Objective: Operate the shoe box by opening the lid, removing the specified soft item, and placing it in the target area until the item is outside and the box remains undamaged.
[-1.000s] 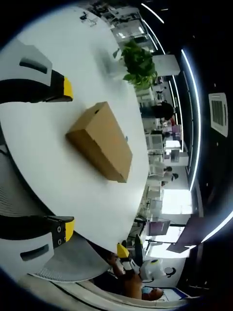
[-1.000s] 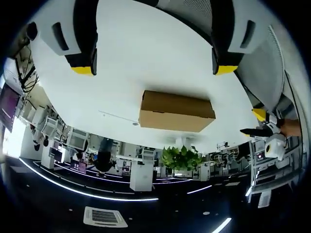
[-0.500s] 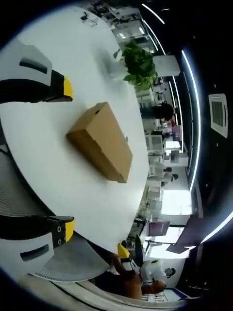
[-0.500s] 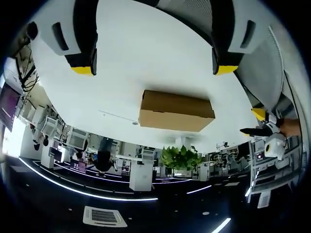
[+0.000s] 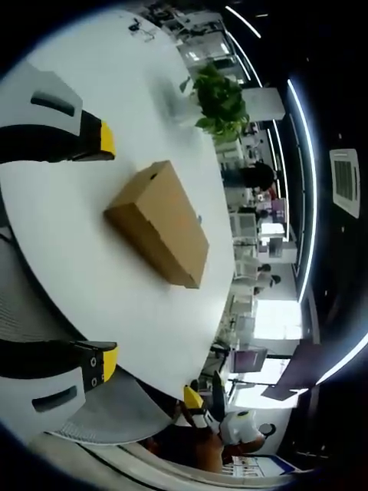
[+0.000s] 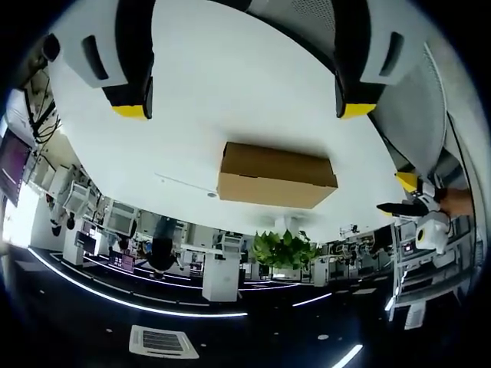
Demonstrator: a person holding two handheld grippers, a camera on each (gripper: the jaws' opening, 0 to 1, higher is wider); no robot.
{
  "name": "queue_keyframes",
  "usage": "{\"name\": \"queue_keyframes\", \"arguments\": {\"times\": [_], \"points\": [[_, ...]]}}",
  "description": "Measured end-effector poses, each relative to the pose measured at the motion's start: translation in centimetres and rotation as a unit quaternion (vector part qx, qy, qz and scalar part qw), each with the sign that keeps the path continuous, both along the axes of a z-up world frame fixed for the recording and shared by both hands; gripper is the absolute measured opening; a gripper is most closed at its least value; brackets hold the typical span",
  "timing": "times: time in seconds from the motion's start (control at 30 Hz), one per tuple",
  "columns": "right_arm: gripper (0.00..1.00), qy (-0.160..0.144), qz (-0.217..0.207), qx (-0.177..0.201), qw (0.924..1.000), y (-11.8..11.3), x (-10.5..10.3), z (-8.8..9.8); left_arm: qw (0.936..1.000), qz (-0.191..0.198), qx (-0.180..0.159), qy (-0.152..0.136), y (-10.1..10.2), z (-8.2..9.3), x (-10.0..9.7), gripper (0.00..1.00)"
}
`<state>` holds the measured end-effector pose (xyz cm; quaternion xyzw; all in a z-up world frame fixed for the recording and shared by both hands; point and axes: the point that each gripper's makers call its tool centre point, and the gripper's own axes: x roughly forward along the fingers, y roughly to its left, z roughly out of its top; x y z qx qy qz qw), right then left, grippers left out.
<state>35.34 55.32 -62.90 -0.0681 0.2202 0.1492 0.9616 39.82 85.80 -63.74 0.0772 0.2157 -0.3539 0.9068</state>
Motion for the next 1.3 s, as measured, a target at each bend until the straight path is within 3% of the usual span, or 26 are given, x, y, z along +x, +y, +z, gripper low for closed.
{"name": "queue_keyframes", "arguments": {"times": [1.3], "points": [[0.94, 0.007, 0.026, -0.009, 0.9996, -0.9, 1.8, 0.0, 1.0, 0.003, 0.007, 0.001, -0.3, -0.2, 1.7, 1.0]]}}
